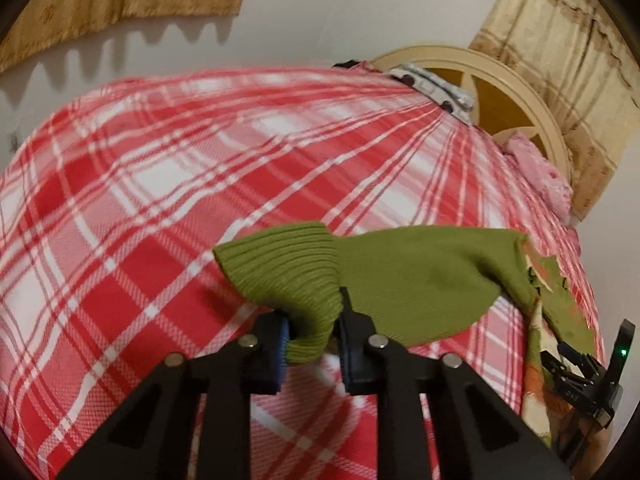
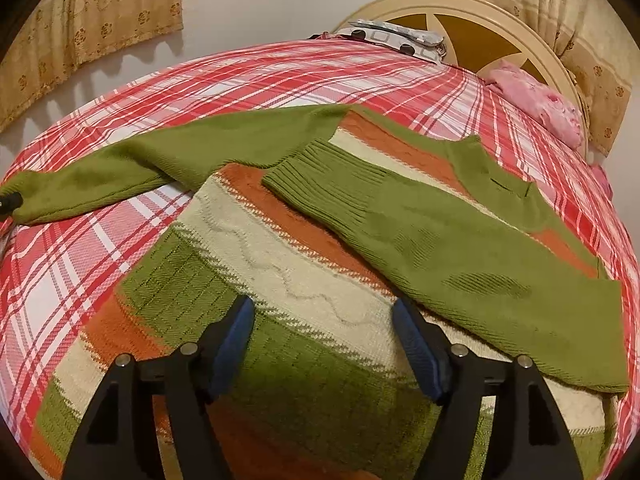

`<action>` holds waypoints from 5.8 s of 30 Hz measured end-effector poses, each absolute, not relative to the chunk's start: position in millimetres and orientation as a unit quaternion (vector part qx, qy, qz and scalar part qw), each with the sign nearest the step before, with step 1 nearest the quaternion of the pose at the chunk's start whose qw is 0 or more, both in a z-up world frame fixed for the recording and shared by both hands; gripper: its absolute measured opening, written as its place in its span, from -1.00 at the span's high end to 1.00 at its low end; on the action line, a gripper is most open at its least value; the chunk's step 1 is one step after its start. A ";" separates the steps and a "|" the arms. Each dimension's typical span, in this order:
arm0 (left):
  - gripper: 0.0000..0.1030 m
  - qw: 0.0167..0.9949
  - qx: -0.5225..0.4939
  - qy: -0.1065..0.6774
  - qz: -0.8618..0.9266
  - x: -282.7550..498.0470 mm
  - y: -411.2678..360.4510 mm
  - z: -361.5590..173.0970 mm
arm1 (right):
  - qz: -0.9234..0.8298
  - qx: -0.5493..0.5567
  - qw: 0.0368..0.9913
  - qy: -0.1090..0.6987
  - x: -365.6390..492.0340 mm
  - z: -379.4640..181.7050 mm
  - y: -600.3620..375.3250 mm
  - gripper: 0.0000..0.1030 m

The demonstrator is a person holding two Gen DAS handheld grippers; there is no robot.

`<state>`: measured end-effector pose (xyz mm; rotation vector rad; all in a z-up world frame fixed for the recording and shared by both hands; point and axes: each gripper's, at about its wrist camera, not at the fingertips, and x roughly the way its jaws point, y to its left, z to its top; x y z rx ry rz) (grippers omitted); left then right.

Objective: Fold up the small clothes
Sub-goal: 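Grasp the other green sleeve cuff with the left tool, then lift the held sleeve and lay it across the sweater with the left tool, then release the sleeve from the left tool and withdraw it, then grasp the sweater's side edge with the right tool and fold it inward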

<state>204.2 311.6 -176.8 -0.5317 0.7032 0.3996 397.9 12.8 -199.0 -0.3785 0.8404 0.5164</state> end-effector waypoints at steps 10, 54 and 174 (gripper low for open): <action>0.63 0.912 -0.232 0.299 0.157 212.3 294.0 -125.8 | 0.253 -0.159 0.865 0.403 399.2 -192.6 6.6 -0.44; 0.66 0.977 -0.095 0.189 -0.030 351.9 88.9 55.3 | 0.227 -0.037 0.907 0.354 297.2 -129.2 -196.7 -0.44; -1.00 0.896 -0.114 0.425 0.060 403.4 101.1 -191.9 | 0.062 0.034 0.911 0.406 473.6 -176.7 -277.1 0.96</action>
